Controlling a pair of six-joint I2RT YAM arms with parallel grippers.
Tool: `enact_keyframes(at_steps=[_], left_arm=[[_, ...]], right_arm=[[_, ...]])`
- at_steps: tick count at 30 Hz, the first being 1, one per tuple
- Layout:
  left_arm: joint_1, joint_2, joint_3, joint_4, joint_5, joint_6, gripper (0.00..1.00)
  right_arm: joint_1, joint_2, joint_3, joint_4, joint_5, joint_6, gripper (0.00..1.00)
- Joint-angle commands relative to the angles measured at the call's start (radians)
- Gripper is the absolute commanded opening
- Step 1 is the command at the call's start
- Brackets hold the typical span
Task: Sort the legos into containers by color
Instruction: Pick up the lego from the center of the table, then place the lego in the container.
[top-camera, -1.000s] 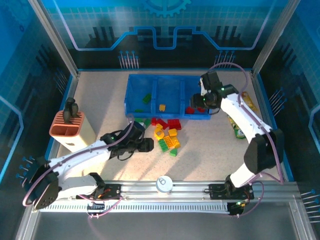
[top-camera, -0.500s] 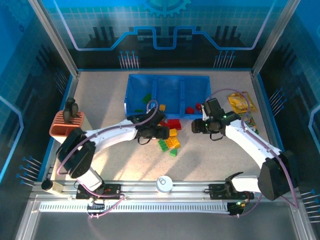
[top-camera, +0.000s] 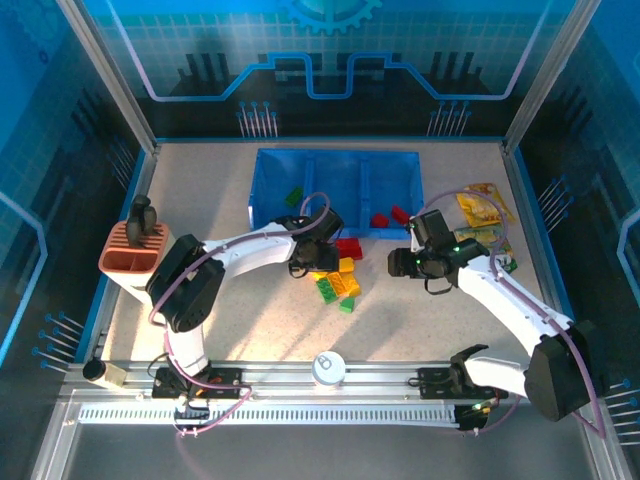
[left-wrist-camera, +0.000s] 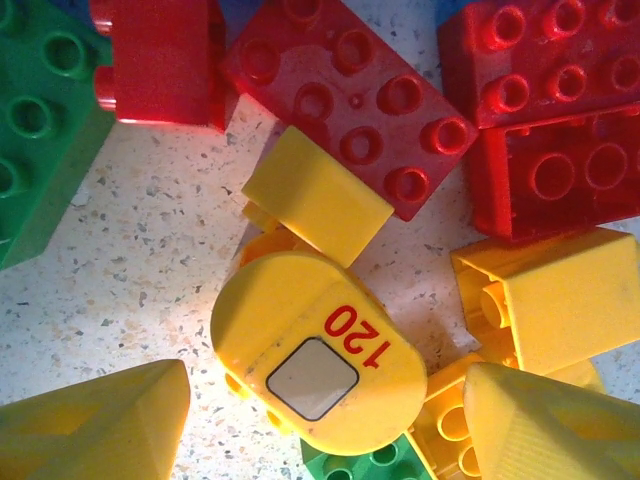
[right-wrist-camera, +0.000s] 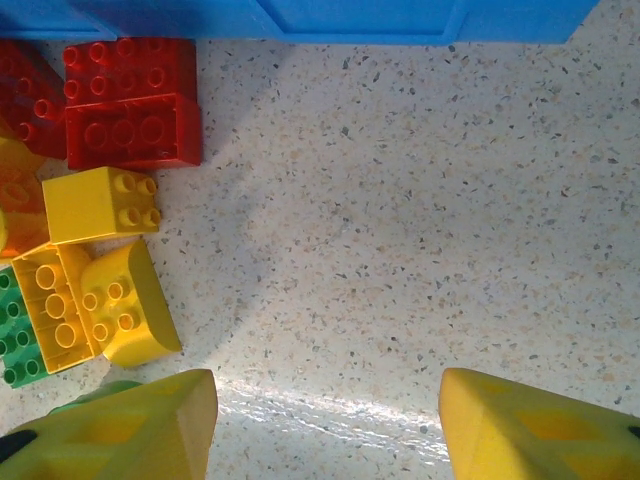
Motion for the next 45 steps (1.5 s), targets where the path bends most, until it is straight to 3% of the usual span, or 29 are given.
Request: enact_keyframes(at_steps=[1,9,19,24,29,45], left_arm=[[0.004,0.038,0.038,-0.037,-0.01,-0.017,0.73],[0.004,0.088,0.068,-0.061,-0.042,0.004,0.66],[0.004,0.027,0.066,-0.095,-0.072,0.02,0.31],[-0.001,-0.105,0.062,-0.123,-0.081,0.02,0.31],[0.005,-0.156,0.169,-0.144,-0.108,0.085,0.34],[0.129,0.329,0.821,-0.254,-0.033,0.247,0.35]], right_arm=[[-0.008,-0.014,-0.019,0.026,-0.016,0.014,0.61],[-0.013,-0.017,-0.038,0.038,-0.02,0.015,0.61],[-0.015,-0.033,-0.055,0.044,-0.023,0.022,0.61],[-0.016,-0.052,-0.065,0.039,-0.02,0.023,0.61],[-0.016,-0.056,-0.087,0.058,-0.034,0.035,0.6],[-0.019,-0.185,-0.105,-0.025,-0.03,0.042,0.61]])
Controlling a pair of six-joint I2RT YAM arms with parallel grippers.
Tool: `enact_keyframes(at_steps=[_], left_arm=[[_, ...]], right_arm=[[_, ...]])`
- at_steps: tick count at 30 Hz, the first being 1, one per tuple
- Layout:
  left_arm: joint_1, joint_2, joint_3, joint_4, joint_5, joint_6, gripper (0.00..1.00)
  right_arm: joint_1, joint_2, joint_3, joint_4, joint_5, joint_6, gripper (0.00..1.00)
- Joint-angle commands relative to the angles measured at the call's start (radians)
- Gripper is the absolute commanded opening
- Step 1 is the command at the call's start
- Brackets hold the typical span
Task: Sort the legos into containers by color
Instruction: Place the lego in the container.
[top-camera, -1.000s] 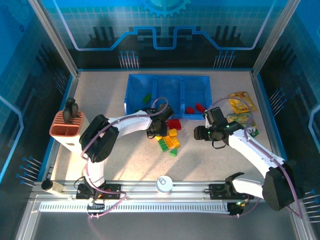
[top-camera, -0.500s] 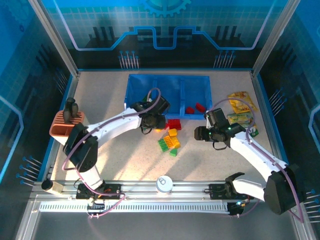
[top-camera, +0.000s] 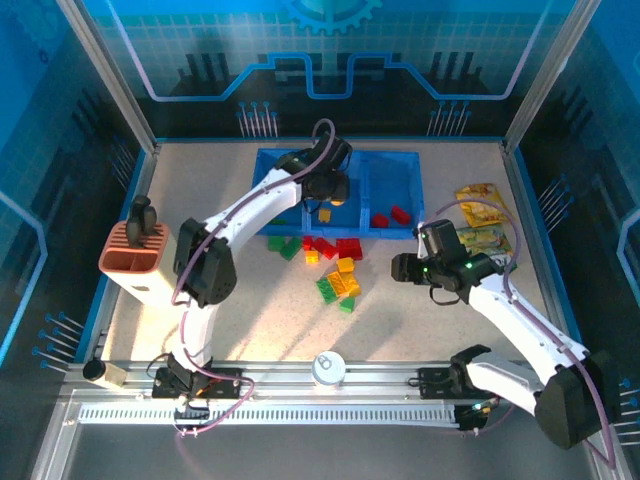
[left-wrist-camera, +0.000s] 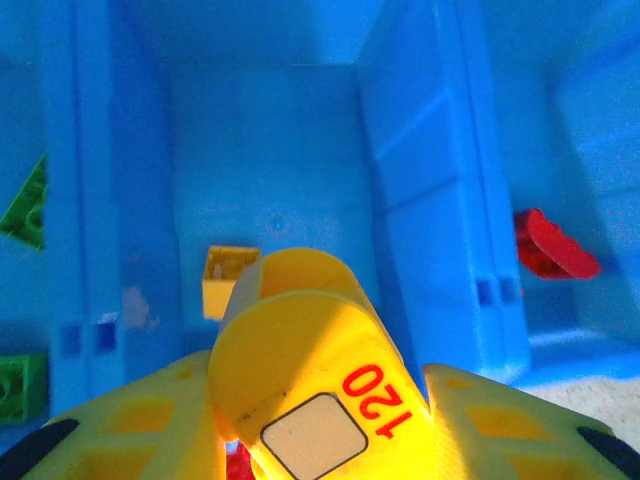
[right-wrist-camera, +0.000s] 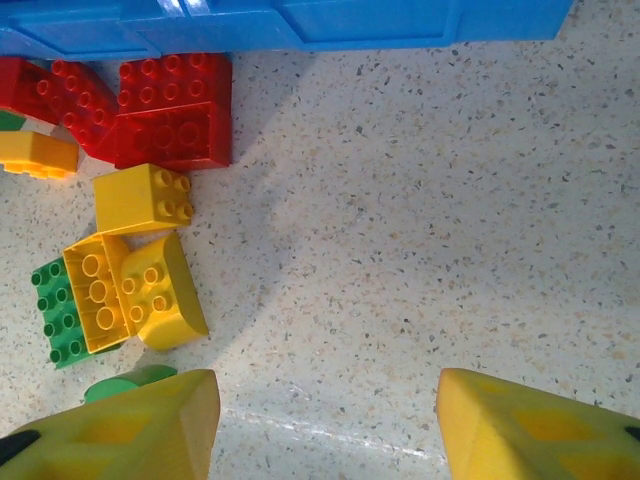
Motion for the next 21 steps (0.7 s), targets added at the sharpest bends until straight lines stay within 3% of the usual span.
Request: enact_keyframes(at_steps=[1,8,14,17,21], left_arm=[[0.006,0.081,0.107,-0.077,0.028,0.051,0.35],[0.02,0.154,0.177,-0.11,0.033,0.056,0.39],[0.02,0.102,0.15,-0.107,0.043,0.057,0.63],[0.018,0.039,0.103,-0.085,0.053,0.054,0.71],[0.018,-0.062,-0.015,-0.033,0.054,0.05,0.74]], right_arm=[[-0.013,-0.032,-0.026,-0.04,-0.003,0.013,0.61],[-0.014,-0.05,-0.025,-0.05,-0.008,0.016,0.6],[-0.013,-0.048,-0.02,-0.049,-0.013,0.013,0.61],[-0.013,-0.04,-0.017,-0.043,-0.019,0.013,0.61],[-0.012,-0.035,-0.017,-0.037,-0.026,0.013,0.61]])
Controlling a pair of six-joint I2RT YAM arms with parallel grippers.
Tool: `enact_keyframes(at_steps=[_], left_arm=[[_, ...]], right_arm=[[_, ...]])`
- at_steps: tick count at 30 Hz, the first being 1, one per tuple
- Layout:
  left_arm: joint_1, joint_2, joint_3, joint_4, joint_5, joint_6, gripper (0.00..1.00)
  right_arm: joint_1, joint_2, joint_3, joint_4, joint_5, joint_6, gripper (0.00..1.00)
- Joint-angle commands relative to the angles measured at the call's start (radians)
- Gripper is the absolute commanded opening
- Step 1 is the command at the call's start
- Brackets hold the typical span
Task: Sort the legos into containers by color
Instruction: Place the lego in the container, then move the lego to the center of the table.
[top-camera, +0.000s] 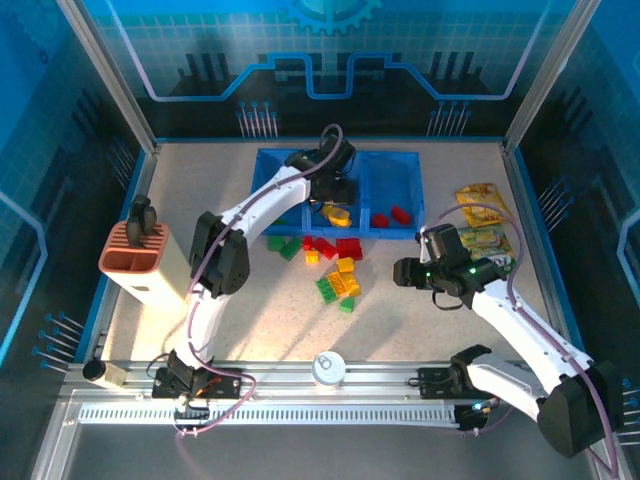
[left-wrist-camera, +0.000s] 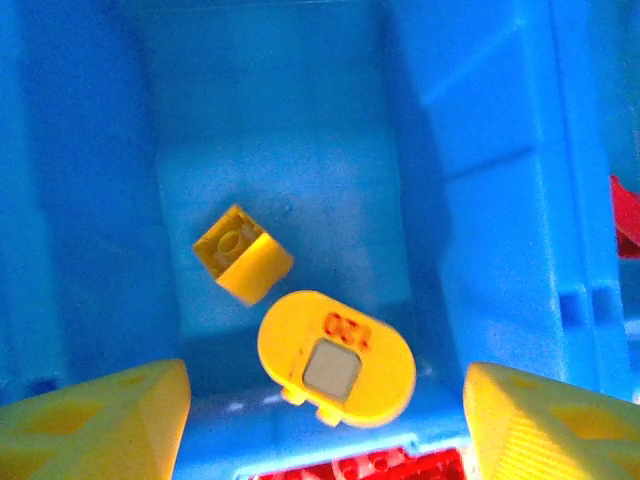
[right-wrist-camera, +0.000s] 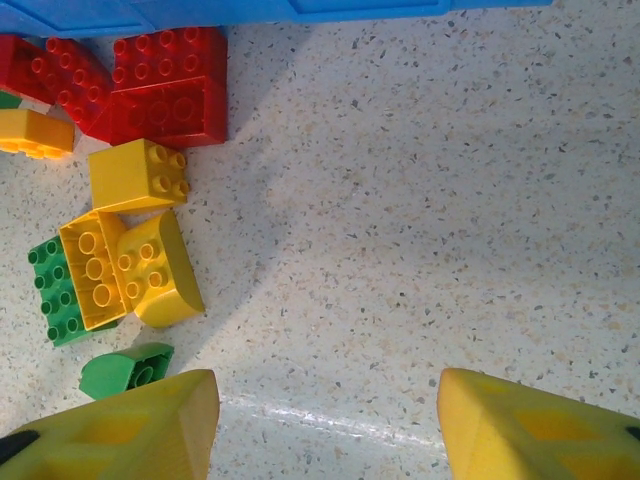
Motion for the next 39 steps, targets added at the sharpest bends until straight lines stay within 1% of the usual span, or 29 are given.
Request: enact_keyframes(at_steps=[1,8,12,15,18,21,25,27,29,33,39], left_arm=[[0.003,-0.147,-0.087,0.039,0.014,0.001,0.74],[0.005,-0.365,-0.433,0.153,0.037,-0.029,0.74],[0.005,-0.45,-0.575,0.173,0.044,-0.054,0.73],[-0.001,-0.518,-0.683,0.205,0.089,-0.086,0.73],[-0.042,-0.575,-0.79,0.225,0.11,-0.117,0.73],[-0.11,-0.604,-0.892,0.238,0.123,-0.151,0.73],[-0.206,-0.62,-1.022,0.275,0.127,-0.228,0.72],[-0.252,-0.62,-1.055,0.283,0.114,-0.252,0.72],[-0.278,-0.616,-1.074,0.28,0.089,-0.277,0.72],[-0.282,-0.603,-1.099,0.327,0.124,-0.311,0.71],[-0.281,-0.575,-1.06,0.34,0.123,-0.318,0.7]], right_arm=[[-0.011,0.002,0.002,-0.006,-0.017,0.009,0.61],[-0.008,0.001,-0.009,0.002,-0.013,0.003,0.61],[0.001,0.009,-0.017,0.015,-0.022,0.006,0.61],[0.01,0.014,-0.026,0.031,-0.023,0.012,0.61],[0.022,0.026,-0.033,0.045,-0.023,0.021,0.61],[0.035,0.04,-0.041,0.061,-0.022,0.029,0.61],[0.05,0.054,-0.051,0.079,-0.017,0.038,0.61],[0.055,0.057,-0.053,0.086,-0.017,0.044,0.61],[0.063,0.061,-0.055,0.092,-0.015,0.05,0.6],[0.078,0.07,-0.06,0.104,-0.011,0.06,0.6],[0.093,0.058,-0.064,0.091,0.012,0.065,0.6]])
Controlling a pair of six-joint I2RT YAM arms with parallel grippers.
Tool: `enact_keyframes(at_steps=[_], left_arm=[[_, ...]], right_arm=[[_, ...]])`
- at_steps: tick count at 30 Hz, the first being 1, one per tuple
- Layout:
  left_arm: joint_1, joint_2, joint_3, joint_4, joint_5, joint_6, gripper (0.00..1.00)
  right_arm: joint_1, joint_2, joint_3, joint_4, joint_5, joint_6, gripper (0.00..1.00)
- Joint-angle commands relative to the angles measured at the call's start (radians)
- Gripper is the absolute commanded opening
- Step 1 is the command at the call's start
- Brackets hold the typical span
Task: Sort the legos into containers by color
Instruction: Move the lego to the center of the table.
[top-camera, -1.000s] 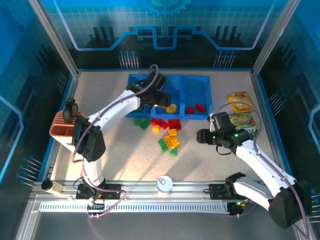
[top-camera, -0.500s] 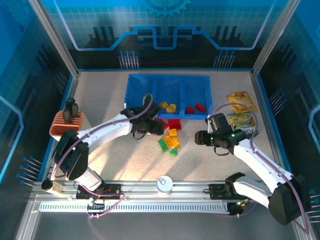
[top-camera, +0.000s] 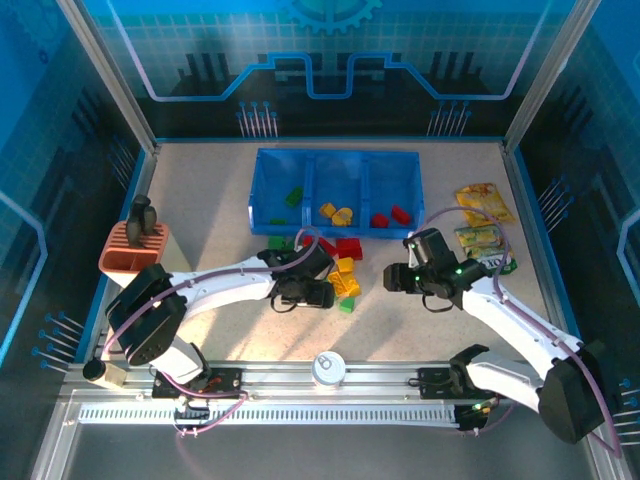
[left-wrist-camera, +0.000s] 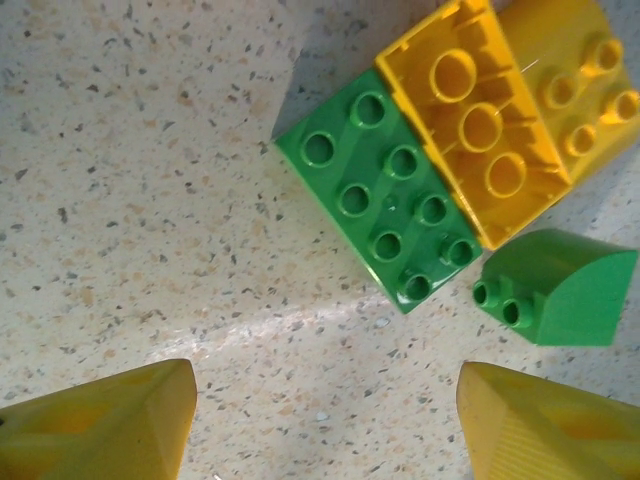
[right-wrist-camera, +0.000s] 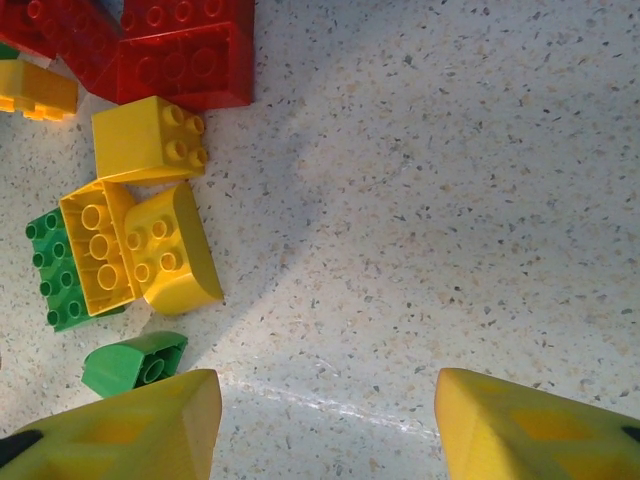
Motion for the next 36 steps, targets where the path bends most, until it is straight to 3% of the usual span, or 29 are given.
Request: enact_keyframes(at_steps=[1,19,26,36], left_arm=[[0.001,0.04,0.043,0.01,0.009,-0.024,0.69],[0.042,0.171,0.117,-0.009,0.007,-0.008,0.63],[0.109,0.132,0.024,0.022,0.046,-0.008,0.6],[0.136,-0.023,-0.024,-0.045,-0.023,-0.015,0.59]], right_arm=[[0.012,-0.014,-0.021,0.002,0.019,0.016,0.6],[0.013,-0.024,-0.032,-0.008,0.038,0.008,0.6],[0.011,-0.024,-0.038,-0.008,0.041,0.005,0.59],[0.012,-0.024,-0.04,0.002,0.032,0.01,0.59]])
